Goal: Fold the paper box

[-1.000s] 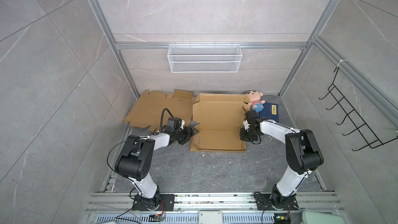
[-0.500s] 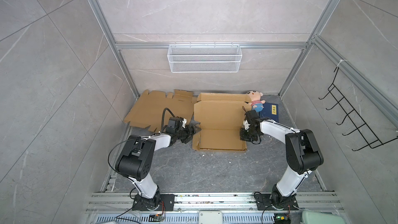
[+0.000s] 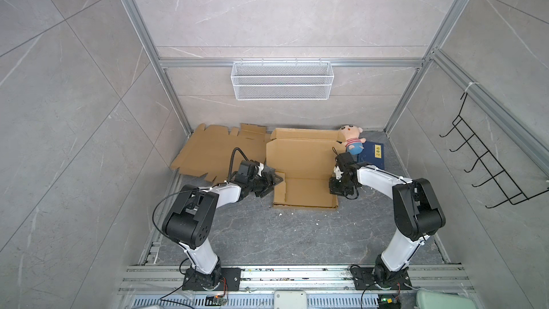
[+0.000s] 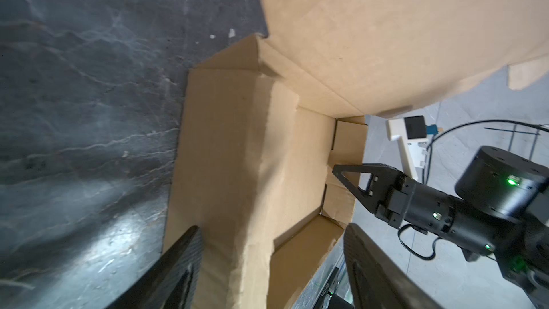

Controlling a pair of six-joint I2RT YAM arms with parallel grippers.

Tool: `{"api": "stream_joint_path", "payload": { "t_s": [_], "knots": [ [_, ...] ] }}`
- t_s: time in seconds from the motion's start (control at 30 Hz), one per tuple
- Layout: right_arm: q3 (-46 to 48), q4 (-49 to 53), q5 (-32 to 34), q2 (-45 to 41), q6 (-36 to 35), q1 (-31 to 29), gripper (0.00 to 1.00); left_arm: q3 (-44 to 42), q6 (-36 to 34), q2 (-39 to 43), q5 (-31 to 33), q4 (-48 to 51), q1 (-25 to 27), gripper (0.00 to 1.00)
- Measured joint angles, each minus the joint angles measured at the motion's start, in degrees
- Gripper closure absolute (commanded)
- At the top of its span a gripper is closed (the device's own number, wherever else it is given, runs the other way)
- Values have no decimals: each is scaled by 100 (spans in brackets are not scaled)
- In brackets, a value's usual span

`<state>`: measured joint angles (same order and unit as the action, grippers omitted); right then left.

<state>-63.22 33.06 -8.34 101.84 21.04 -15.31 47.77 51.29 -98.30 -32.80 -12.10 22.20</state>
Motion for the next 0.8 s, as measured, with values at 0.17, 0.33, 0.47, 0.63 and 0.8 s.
{"api": "stream_joint_path", "payload": {
  "t_s": [0.17,0.33,0.47,0.63,0.8],
  "knots": [
    [0,0,-2,0,0,-11,76,345,-463,-20,407,820,61,34],
    [0,-2,0,0,0,-22,77,758,-951,-35,791,1534,278,45],
    [0,0,7,0,0,-24,77,1014,-1257,-129,1209,2087,450,49],
    [0,2,87,-2,2,-90,77,1497,-1591,-328,1980,2815,787,51],
    [0,2,151,-7,39,-168,77,1886,-1764,-544,2852,3467,1054,57]
  ]
}}
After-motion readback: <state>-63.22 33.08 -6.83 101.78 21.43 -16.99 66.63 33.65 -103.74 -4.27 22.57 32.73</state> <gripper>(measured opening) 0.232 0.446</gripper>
